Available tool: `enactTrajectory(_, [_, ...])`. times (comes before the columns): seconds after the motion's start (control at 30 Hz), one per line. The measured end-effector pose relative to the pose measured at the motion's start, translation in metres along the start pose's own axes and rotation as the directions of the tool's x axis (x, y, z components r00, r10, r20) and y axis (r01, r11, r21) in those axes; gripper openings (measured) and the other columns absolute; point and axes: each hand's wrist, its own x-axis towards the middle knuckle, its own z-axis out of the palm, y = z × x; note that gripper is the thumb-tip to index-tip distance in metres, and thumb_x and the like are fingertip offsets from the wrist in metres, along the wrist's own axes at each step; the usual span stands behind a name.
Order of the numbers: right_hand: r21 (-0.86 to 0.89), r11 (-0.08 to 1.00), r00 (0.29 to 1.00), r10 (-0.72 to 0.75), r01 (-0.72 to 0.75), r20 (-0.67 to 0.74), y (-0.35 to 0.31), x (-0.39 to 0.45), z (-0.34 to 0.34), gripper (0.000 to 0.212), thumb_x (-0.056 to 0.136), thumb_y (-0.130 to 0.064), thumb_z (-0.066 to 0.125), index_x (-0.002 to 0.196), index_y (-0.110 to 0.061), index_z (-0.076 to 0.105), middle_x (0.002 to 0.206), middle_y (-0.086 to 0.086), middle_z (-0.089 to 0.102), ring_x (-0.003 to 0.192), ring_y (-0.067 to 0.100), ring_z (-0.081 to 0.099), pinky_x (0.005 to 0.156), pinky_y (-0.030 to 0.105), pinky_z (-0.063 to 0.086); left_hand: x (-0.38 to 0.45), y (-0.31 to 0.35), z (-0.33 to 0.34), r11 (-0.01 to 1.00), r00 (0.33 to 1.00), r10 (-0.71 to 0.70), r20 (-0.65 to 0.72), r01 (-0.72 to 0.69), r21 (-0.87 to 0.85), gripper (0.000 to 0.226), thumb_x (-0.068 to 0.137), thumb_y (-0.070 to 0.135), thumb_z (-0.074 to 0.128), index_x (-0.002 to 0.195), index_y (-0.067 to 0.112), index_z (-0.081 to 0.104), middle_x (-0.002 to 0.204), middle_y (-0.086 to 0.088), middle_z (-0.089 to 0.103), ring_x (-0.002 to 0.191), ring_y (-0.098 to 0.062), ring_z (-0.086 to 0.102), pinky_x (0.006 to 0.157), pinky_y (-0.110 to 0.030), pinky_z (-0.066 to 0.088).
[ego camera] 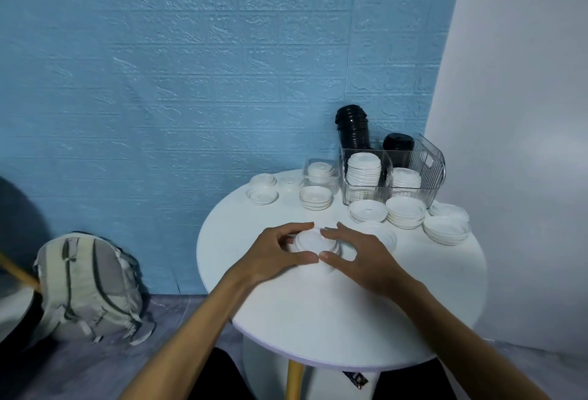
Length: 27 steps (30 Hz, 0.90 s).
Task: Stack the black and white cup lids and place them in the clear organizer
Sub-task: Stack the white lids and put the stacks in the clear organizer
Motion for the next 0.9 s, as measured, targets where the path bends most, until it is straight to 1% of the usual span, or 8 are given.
enactTrajectory(0.2, [-0.007,1.0,1.0,0.002,-0.002,0.012,0.0,-0.001,0.002,0.048,0.089,-0.05,0.07,0.134,-0.035,0.061,0.144,-0.019,0.056,0.145,0.001,0.032,0.118,0.023,0.028,0.0,0.002,0.001,0.999,1.0,-0.003,-0.003,0.003,-0.053,0.045,0.086,0.028,0.082,0.129,0.028,0.07,0.122,0.014,0.073,0.118,-0.007,0.065,0.103,-0.022,0.049])
enactTrajectory(0.3, [0.036,0.999,1.0,-0.004,0.005,-0.013,0.0,-0.003,0.005,0.037,0.096,-0.04,0.064,0.132,-0.034,0.062,0.143,-0.016,0.057,0.144,0.001,0.03,0.122,0.029,0.026,0.0,0.001,0.001,0.998,1.0,-0.01,-0.009,0.01,-0.064,0.039,0.091,0.029,0.076,0.129,0.027,0.071,0.121,0.014,0.074,0.116,-0.008,0.066,0.102,-0.022,0.049])
enactTrajectory(0.4, [0.026,0.999,0.999,-0.017,0.018,-0.045,0.001,-0.003,0.007,0.031,0.1,-0.032,0.06,0.13,-0.03,0.065,0.141,-0.012,0.06,0.147,0.01,0.034,0.124,0.034,0.024,0.001,0.0,0.001,0.997,1.0,-0.011,-0.001,0.011,-0.07,0.041,0.089,0.024,0.079,0.129,0.024,0.071,0.12,0.013,0.074,0.116,-0.012,0.066,0.097,-0.017,0.05])
enactTrajectory(0.53, [-0.045,0.999,0.999,-0.025,0.024,-0.023,0.001,-0.001,0.007,0.031,0.101,-0.032,0.06,0.131,-0.028,0.065,0.142,-0.011,0.06,0.148,0.015,0.035,0.123,0.028,0.019,0.002,-0.002,0.001,0.998,1.0,-0.004,-0.007,0.004,-0.065,0.04,0.088,0.025,0.08,0.128,0.026,0.072,0.121,0.01,0.074,0.118,-0.018,0.064,0.101,-0.023,0.05])
enactTrajectory(0.63, [-0.086,0.996,0.999,-0.031,0.028,-0.03,0.001,-0.001,0.008,0.034,0.101,-0.039,0.055,0.131,-0.027,0.065,0.141,-0.011,0.06,0.148,0.018,0.035,0.119,0.023,0.016,0.002,-0.003,0.002,0.999,1.0,-0.001,-0.008,0.0,-0.052,0.039,0.089,0.026,0.08,0.127,0.026,0.072,0.123,0.009,0.074,0.119,-0.018,0.063,0.106,-0.028,0.048])
enactTrajectory(0.73, [-0.162,0.985,0.998,-0.056,0.054,-0.01,0.001,0.001,0.002,0.053,0.096,-0.058,0.04,0.133,-0.029,0.065,0.145,-0.009,0.057,0.149,0.02,0.034,0.121,0.031,0.02,0.002,-0.002,0.002,0.999,1.0,-0.003,-0.016,0.002,-0.054,0.039,0.088,0.029,0.081,0.126,0.028,0.072,0.122,0.013,0.073,0.119,-0.013,0.065,0.109,-0.032,0.049])
enactTrajectory(0.83, [-0.214,0.977,0.987,-0.055,0.022,-0.148,0.006,0.003,-0.013,0.06,0.092,-0.064,0.041,0.134,-0.028,0.065,0.146,-0.002,0.057,0.146,0.023,0.04,0.12,0.043,0.03,0.002,-0.002,0.002,0.998,1.0,-0.011,-0.022,0.01,-0.057,0.039,0.087,0.029,0.081,0.125,0.028,0.073,0.122,0.014,0.073,0.119,-0.01,0.065,0.11,-0.033,0.048])
enactTrajectory(0.9, [-0.26,0.963,0.961,-0.004,-0.071,-0.276,0.013,0.004,-0.024,0.068,0.085,-0.068,0.047,0.133,-0.023,0.065,0.142,0.003,0.06,0.137,0.025,0.049,0.114,0.042,0.036,0.002,-0.003,0.002,0.998,1.0,-0.014,-0.025,0.012,-0.061,0.038,0.088,0.026,0.081,0.125,0.026,0.073,0.121,0.016,0.073,0.118,-0.005,0.065,0.109,-0.031,0.048])
